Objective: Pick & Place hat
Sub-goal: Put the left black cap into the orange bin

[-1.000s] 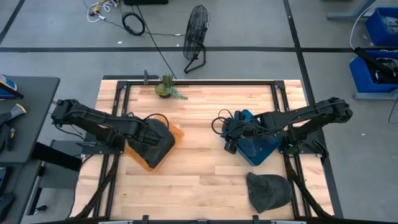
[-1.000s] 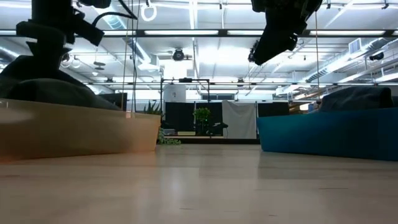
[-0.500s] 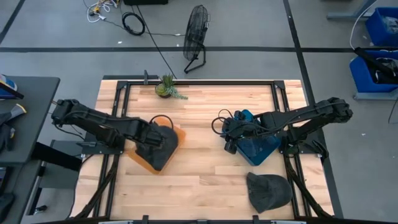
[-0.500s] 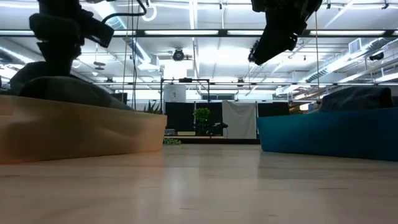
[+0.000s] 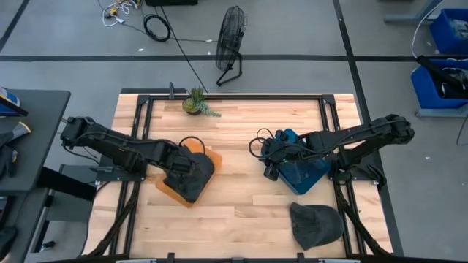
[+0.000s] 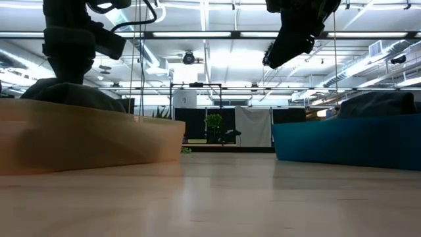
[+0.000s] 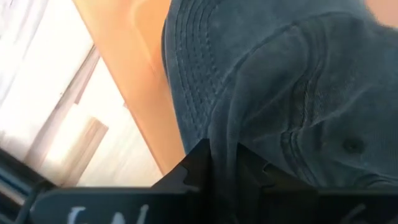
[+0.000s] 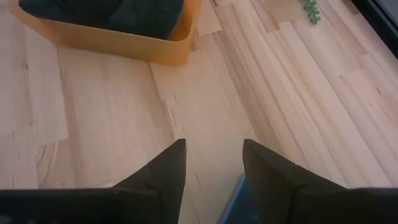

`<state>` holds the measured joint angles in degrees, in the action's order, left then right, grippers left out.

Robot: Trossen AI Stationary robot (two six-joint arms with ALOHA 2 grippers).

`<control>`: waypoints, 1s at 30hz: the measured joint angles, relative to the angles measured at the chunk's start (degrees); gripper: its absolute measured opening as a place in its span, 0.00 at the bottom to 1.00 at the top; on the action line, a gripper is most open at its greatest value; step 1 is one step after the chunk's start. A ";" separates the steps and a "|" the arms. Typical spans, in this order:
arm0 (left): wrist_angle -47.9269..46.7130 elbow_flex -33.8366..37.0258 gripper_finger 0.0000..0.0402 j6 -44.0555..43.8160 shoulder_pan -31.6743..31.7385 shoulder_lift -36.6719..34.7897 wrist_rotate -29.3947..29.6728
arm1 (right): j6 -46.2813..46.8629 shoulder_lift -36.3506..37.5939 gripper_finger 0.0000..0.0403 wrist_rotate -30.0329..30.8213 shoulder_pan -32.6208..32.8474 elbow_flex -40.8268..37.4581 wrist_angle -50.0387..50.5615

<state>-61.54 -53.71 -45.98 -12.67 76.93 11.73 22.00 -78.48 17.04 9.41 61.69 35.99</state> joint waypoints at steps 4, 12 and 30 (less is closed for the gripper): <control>0.43 0.00 0.21 0.59 0.00 0.00 0.00 | 0.00 0.00 0.41 0.00 0.00 0.00 0.00; 0.42 0.00 0.32 3.56 0.00 0.00 -0.20 | 0.00 0.00 0.41 0.00 0.00 0.00 0.00; 6.65 -3.33 0.33 12.40 0.90 -1.31 -11.15 | -2.06 0.00 0.41 -0.01 0.00 0.00 -0.87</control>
<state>-54.89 -57.04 -33.58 -11.77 75.62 0.58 19.93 -78.48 17.03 9.41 61.69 35.11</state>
